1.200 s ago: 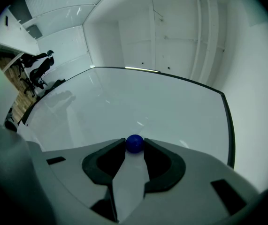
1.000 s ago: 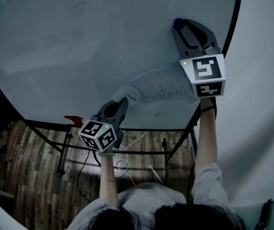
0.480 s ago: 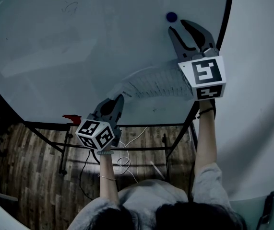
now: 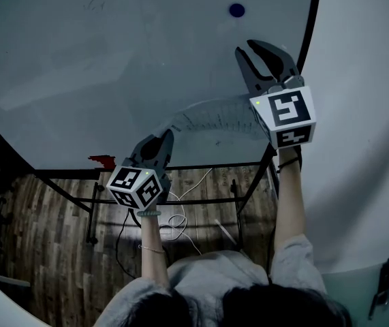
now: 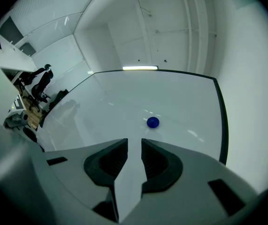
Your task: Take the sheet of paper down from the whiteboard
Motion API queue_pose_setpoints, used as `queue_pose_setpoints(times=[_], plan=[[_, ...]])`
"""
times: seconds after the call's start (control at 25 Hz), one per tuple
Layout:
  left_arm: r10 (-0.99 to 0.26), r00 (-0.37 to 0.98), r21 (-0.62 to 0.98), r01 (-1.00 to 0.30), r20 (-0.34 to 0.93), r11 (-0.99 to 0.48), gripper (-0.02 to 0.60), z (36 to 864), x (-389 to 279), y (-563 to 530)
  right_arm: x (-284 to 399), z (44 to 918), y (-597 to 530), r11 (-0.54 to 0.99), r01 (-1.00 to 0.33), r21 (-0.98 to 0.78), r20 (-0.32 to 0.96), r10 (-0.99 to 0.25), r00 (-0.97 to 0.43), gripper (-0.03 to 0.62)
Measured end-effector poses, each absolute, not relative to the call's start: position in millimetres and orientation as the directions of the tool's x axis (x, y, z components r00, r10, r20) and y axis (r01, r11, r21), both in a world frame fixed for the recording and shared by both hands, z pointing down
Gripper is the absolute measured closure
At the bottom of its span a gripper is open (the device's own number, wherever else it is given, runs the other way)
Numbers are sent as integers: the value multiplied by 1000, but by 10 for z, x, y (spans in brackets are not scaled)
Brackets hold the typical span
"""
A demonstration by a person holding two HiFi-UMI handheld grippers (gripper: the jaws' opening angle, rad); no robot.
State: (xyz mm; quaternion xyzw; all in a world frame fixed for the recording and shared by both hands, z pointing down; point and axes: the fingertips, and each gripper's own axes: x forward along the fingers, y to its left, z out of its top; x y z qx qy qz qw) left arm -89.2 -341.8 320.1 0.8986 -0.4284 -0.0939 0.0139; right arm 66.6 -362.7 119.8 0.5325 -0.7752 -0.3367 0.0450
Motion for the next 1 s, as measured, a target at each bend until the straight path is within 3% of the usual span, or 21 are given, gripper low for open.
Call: queue_pose_setpoints(times=[0.6,1.0], plan=[[-775,613,59,-777,-150,-626,576,3296,-1025,-3180,496,1858,-3274,304,-823,480,-220,-867,-448,582],[-768,618,13,-777,-168,-629,575,3249,-973,-3138,468,2142,-3188,346,-833,432,-176,-873,-454,592]])
